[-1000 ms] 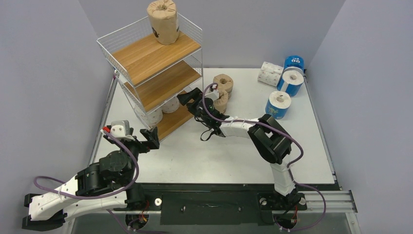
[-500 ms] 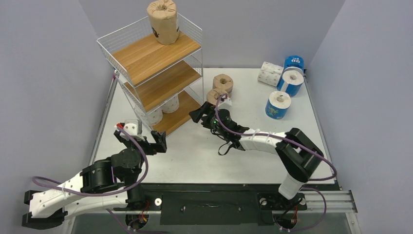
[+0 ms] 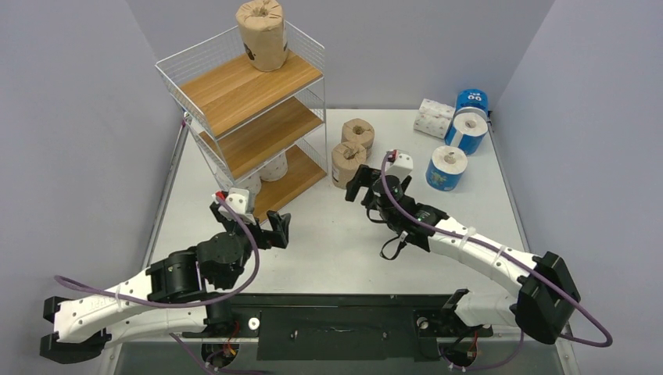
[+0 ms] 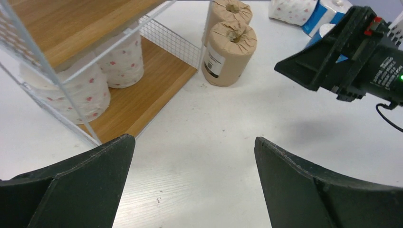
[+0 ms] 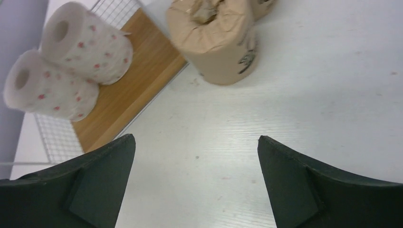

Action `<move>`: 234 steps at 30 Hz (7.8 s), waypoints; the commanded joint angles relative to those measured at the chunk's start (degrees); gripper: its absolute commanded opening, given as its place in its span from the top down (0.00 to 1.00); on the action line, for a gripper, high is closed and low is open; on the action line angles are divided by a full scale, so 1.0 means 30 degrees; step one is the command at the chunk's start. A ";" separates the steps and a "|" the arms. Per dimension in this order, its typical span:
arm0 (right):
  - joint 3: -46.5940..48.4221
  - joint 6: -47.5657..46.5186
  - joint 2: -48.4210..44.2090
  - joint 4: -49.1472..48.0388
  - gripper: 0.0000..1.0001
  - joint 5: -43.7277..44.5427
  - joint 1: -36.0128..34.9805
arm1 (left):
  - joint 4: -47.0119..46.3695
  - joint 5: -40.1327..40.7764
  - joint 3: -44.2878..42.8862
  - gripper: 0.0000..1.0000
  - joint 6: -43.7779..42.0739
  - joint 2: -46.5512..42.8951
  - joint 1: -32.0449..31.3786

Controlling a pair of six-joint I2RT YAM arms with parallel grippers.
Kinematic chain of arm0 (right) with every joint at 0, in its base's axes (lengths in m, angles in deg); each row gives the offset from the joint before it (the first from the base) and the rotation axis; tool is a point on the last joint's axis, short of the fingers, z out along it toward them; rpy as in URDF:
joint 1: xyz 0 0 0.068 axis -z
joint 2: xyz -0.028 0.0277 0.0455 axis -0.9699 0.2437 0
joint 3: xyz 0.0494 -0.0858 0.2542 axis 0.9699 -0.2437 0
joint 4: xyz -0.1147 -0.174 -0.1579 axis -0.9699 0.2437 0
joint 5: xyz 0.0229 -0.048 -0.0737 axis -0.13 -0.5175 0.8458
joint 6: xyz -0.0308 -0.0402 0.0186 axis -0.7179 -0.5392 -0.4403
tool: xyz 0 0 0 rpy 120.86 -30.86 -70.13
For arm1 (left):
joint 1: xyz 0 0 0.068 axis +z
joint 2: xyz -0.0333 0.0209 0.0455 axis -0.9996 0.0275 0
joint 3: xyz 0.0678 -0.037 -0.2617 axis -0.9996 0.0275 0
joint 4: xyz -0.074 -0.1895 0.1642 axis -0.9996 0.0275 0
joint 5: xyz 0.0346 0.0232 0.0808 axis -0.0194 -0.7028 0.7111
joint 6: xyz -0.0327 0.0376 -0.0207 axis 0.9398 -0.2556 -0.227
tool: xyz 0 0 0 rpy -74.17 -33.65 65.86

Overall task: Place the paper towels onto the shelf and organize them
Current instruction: Adjust the paper towel on the shelf, then pick up the paper towel from the center of the board, then place the paper towel on the shelf.

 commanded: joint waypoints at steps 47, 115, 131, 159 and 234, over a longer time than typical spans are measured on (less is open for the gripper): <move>0.8496 0.0930 1.0472 -0.0428 0.18 -0.4753 0.6344 | -0.7637 -0.5039 0.8336 0.03 0.4747 0.0066 -0.0051; 1.5279 -0.0974 -0.1930 1.0734 0.83 -0.6491 0.3869 | -1.1203 -0.5209 -0.3523 0.04 -0.9752 0.1609 -0.0073; 2.3213 0.0894 0.4851 0.9376 0.82 -0.8106 0.1907 | -1.3156 -0.5723 -0.6045 0.04 -1.9205 0.4004 -0.0001; 2.7458 0.3072 0.9235 0.7359 0.82 -0.8556 0.0882 | -1.1944 -1.0214 -0.8326 0.04 -1.2894 0.7780 0.8413; 1.9936 0.1534 0.6348 0.1073 0.37 -1.0608 0.1774 | -1.2333 -0.6864 -0.9110 0.04 -1.0164 0.8017 1.2771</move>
